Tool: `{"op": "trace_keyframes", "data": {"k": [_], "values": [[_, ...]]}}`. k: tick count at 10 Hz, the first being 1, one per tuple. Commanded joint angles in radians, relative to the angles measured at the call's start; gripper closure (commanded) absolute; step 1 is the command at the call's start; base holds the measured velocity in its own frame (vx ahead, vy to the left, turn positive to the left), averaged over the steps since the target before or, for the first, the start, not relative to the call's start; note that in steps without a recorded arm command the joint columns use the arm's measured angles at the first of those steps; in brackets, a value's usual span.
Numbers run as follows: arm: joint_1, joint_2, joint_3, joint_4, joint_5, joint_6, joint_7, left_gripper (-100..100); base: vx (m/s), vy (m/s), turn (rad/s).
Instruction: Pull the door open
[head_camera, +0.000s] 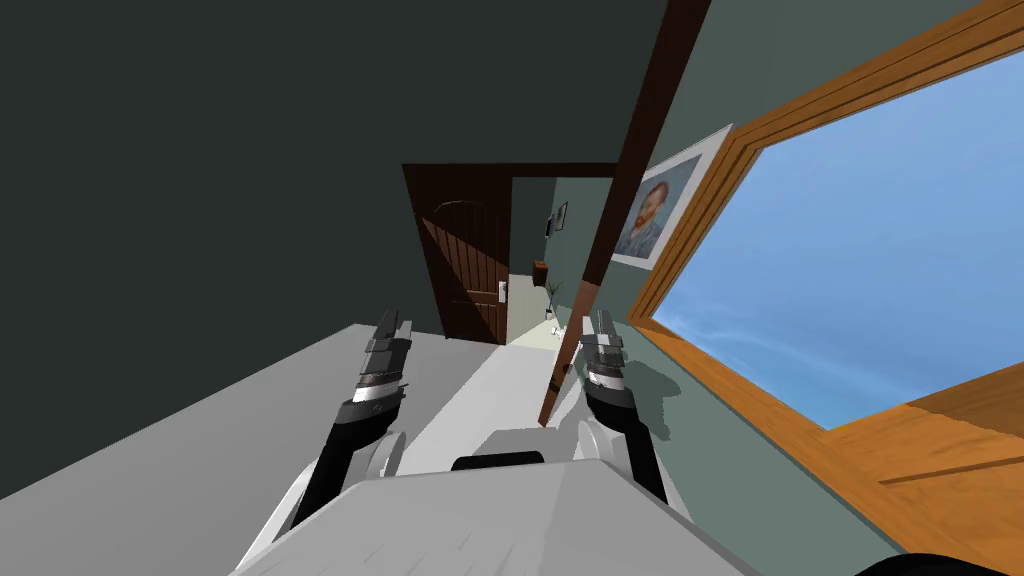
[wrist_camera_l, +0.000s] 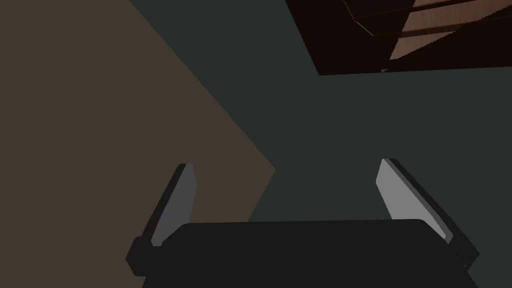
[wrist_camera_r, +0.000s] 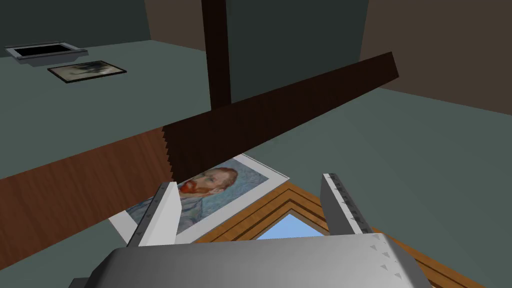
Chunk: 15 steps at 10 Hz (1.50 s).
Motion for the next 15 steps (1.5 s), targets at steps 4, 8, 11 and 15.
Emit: {"op": "trace_keyframes", "data": {"k": [4, 8, 11, 15], "values": [[-0.049, 0.031, 0.072, 0.083, -0.015, 0.020, 0.032, -100, 0.097, 0.008, -0.218], [-0.099, 0.053, 0.143, 0.166, -0.030, 0.039, 0.064, -100, 0.112, 0.009, -0.195], [-0.134, 0.064, 0.195, 0.226, -0.041, 0.053, 0.086, -100, 0.085, 0.018, -0.203], [-0.186, 0.076, 0.271, 0.315, -0.057, 0.074, 0.120, -100, 0.098, 0.024, -0.192]]}}
